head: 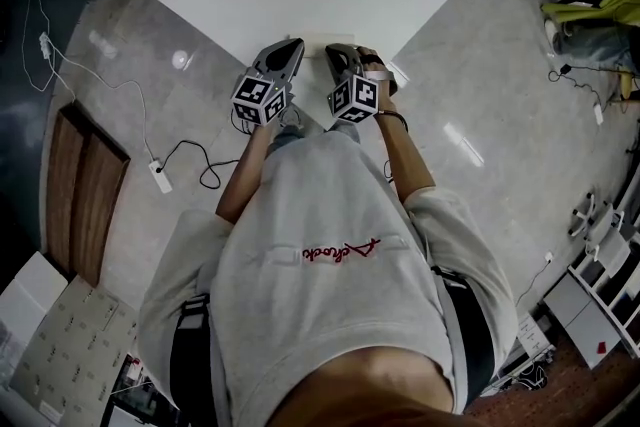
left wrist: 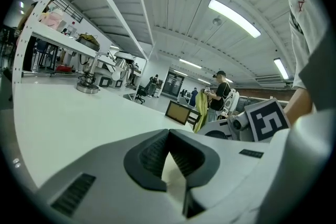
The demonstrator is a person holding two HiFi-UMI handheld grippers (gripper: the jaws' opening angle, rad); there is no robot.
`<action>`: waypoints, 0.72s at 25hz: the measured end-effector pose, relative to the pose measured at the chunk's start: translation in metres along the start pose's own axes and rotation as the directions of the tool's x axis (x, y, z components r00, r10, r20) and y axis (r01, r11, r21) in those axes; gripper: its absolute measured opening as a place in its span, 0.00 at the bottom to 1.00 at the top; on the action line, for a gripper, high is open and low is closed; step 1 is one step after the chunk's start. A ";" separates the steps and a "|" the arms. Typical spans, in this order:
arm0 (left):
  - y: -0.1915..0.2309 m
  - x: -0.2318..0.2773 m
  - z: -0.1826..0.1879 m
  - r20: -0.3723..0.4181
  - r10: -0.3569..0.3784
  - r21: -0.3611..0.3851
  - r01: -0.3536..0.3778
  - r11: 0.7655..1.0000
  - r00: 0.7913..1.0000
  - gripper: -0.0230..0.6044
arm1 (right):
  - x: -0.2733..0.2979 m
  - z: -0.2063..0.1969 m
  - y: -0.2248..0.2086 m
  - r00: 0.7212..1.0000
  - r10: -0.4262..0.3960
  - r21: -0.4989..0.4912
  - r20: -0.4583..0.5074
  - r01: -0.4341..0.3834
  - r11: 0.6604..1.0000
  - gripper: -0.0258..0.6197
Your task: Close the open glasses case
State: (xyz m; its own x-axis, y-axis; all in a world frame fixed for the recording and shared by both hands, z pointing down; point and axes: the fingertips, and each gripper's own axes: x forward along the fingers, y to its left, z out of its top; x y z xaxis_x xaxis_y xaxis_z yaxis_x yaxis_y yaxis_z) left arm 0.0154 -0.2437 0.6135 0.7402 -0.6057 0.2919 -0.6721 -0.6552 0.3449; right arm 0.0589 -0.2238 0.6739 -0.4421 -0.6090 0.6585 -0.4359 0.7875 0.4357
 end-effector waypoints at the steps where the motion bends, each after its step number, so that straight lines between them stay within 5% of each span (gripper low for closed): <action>1: -0.001 0.000 0.001 0.001 -0.001 0.004 0.001 1.000 1.000 0.08 | -0.001 0.002 -0.003 1.000 -0.009 0.006 0.004 0.009 1.000 0.09; 6: -0.003 -0.002 0.005 0.006 -0.005 0.018 0.005 1.000 1.000 0.08 | -0.010 0.016 -0.016 0.998 -0.045 0.078 0.046 0.042 0.996 0.09; 10: 0.001 -0.006 0.012 0.014 -0.008 0.037 0.007 0.999 1.000 0.08 | -0.019 0.033 -0.036 0.989 -0.097 0.286 0.112 0.061 0.956 0.09; 14: 0.001 -0.011 0.021 0.031 -0.014 0.054 0.013 0.998 0.999 0.08 | -0.033 0.039 -0.061 0.964 -0.186 0.614 0.192 0.030 0.789 0.09; 18: 0.003 -0.015 0.032 0.053 -0.027 0.074 0.023 0.997 0.998 0.08 | -0.045 0.040 -0.078 0.933 -0.278 0.753 0.230 0.010 0.658 0.09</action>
State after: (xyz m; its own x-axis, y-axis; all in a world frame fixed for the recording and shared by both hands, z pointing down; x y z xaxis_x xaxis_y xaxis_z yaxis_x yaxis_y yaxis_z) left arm 0.0020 -0.2511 0.5812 0.7560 -0.6109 0.2352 -0.6545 -0.7004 0.2847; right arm 0.0813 -0.2616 0.5851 -0.4715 -0.8086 0.3519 -0.8816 0.4408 -0.1684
